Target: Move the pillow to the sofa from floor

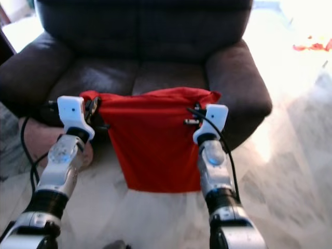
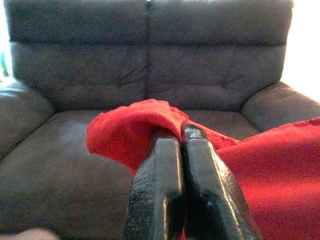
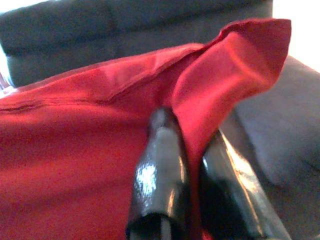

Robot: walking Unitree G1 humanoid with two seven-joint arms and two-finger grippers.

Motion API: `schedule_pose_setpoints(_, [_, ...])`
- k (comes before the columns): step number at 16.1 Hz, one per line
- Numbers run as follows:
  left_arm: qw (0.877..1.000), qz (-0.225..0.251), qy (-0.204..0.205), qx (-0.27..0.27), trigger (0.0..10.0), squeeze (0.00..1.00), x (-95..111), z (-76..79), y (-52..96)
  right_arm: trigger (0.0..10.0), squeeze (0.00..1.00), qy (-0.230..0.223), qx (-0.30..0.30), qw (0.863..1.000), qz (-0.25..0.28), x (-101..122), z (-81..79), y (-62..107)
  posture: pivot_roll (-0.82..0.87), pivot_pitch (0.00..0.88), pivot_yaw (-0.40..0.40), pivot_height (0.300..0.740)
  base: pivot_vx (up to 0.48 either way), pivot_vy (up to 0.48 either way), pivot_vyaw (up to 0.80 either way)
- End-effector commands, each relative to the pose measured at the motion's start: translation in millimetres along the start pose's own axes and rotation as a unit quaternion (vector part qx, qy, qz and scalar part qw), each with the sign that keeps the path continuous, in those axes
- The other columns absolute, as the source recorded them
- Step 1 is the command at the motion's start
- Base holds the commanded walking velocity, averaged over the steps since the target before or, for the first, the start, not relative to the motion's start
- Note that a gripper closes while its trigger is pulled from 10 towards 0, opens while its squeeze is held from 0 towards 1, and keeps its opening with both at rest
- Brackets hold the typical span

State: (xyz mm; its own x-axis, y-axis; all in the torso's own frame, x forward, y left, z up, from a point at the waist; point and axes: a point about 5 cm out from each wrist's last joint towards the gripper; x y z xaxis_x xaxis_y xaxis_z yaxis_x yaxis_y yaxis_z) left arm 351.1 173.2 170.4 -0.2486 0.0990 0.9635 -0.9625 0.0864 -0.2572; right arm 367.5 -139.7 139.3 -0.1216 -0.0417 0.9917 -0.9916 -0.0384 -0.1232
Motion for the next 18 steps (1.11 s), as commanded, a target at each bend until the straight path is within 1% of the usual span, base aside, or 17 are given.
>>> schedule_pose_setpoints(1, [0.999, 0.028, 0.003, 0.019, 10.0, 0.00, 13.2, -8.2, -3.1, 10.0, 0.00, 0.001, -0.034, 0.998, 0.052, 22.6, 18.5, -5.3, 0.13, 0.112, 0.009, 0.726, 0.292, 0.000, 0.00])
schedule_pose_setpoints(5, [0.999, 0.028, 0.002, 0.023, 10.0, 0.00, 13.3, -10.2, -1.8, 10.0, 0.00, -0.003, -0.033, 0.998, 0.048, 21.7, 16.7, -5.6, 0.14, 0.120, 0.007, 0.726, 0.292, 0.000, 0.00])
schedule_pose_setpoints(8, [0.999, 0.027, 0.002, 0.023, 10.0, 0.00, 13.5, -10.7, -1.5, 10.0, 0.00, -0.005, -0.033, 0.998, 0.047, 21.3, 15.6, -5.8, 0.14, 0.124, 0.007, 0.726, 0.295, 0.000, -0.65])
schedule_pose_setpoints(12, [0.999, 0.035, 0.002, 0.022, 10.0, 0.00, 18.6, -9.5, -4.4, 10.0, 0.00, -0.002, -0.032, 0.998, 0.051, 22.3, 15.1, -5.9, 0.14, 0.133, 0.005, 0.726, 0.299, 0.000, 0.00])
schedule_pose_setpoints(14, [0.999, 0.046, 0.000, 0.022, 10.0, 0.00, 25.5, -10.4, -5.9, 10.0, 0.00, -0.004, -0.031, 0.998, 0.060, 25.8, 14.0, -6.3, 0.14, 0.141, 0.006, 0.726, 0.306, 0.000, 0.00])
schedule_pose_setpoints(16, [0.997, 0.062, -0.002, 0.033, 10.0, 0.00, 33.8, -13.9, -7.1, 10.0, 0.00, -0.005, -0.025, 0.997, 0.074, 32.2, 12.8, -7.6, 0.14, 0.143, 0.006, 0.726, 0.307, 0.000, 0.00])
schedule_pose_setpoints(17, [0.996, 0.079, 0.001, 0.039, 10.0, 0.00, 42.2, -13.7, -8.0, 10.0, 0.00, -0.008, -0.022, 0.996, 0.088, 39.2, 13.4, -8.9, 0.14, 0.144, 0.006, 0.726, 0.307, 0.000, 0.00])
schedule_pose_setpoints(18, [0.996, 0.086, 0.002, 0.038, 10.0, 0.00, 45.9, -12.4, -8.8, 10.0, 0.00, -0.007, -0.020, 0.995, 0.095, 43.1, 13.0, -9.9, 0.14, 0.143, 0.006, 0.726, 0.304, 0.000, 0.00])
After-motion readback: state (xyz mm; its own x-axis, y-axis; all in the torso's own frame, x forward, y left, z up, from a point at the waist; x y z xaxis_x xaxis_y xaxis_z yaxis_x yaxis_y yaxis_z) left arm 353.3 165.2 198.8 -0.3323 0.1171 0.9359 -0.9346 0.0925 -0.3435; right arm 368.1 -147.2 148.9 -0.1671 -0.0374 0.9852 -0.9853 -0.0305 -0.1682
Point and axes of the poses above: a point about 5 cm out from each wrist's last joint towards the gripper, its own y axis pointing back from the gripper into the wrist, its own x axis along the axis of the wrist's last joint, z = x × y, and after that the axes turned 6 degrees about y, right-handed
